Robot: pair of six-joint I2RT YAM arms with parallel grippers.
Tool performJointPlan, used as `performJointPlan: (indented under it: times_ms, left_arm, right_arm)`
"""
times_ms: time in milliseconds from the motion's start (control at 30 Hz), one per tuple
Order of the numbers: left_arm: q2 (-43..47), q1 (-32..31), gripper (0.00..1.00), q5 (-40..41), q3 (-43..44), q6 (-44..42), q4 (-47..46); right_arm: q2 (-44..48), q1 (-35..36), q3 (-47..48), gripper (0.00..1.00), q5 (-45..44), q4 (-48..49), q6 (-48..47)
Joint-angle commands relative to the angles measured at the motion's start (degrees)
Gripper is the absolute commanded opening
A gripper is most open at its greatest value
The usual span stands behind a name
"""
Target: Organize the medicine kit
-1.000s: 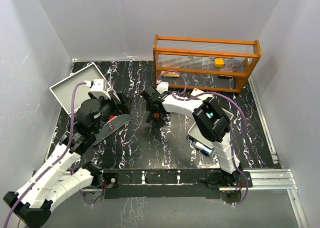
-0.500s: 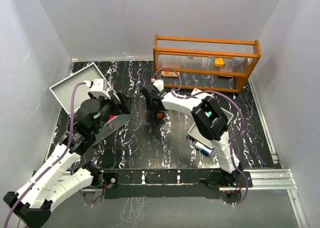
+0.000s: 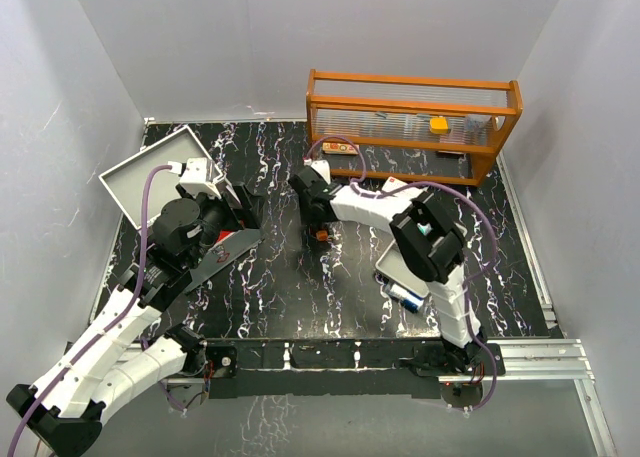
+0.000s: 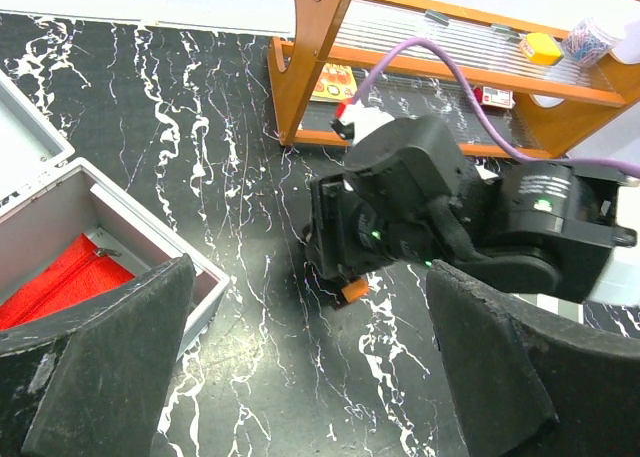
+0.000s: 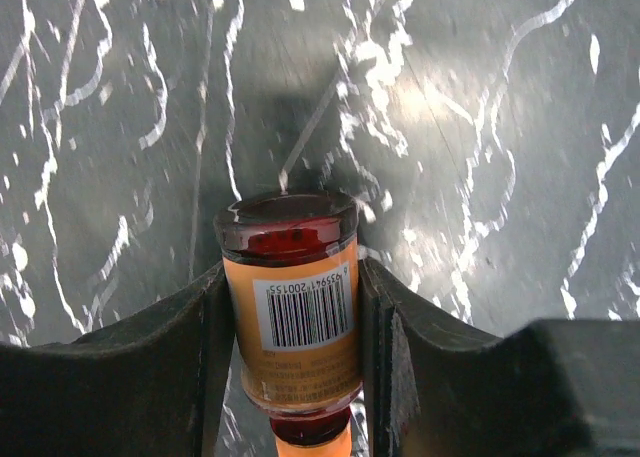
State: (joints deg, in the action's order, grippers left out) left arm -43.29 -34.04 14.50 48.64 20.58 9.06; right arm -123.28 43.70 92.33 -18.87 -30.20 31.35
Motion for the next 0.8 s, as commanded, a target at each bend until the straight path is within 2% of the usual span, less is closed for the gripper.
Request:
performJointPlan:
  times_ms: [0,367,567,767]
  left_arm:
    - [0.72,-0.27,0.99,-0.37,0.43,-0.32,-0.88]
    - [0.25,-0.24,0.99,-2.89,-0.4,-0.01,-1.74]
    - [-0.51,-0.24,0.99,-4.42,-0.81,0.07,-3.15]
    - [-1.05,-0.24,0.99,-5.01,-0.89,0.25,-3.37]
  right_arm:
    - [12.29,-0.02,-7.04,0.31,-0.03,5.77,0.16]
    - [39.44,-3.9,-31.08,0.31,-16.5,8.46,7.07]
    - [51.61,-14.66,-40.19,0.29,-22.66,1.4,15.88]
    - [56.46,-28.74,-47.21,0.29,-16.62,2.61,15.09]
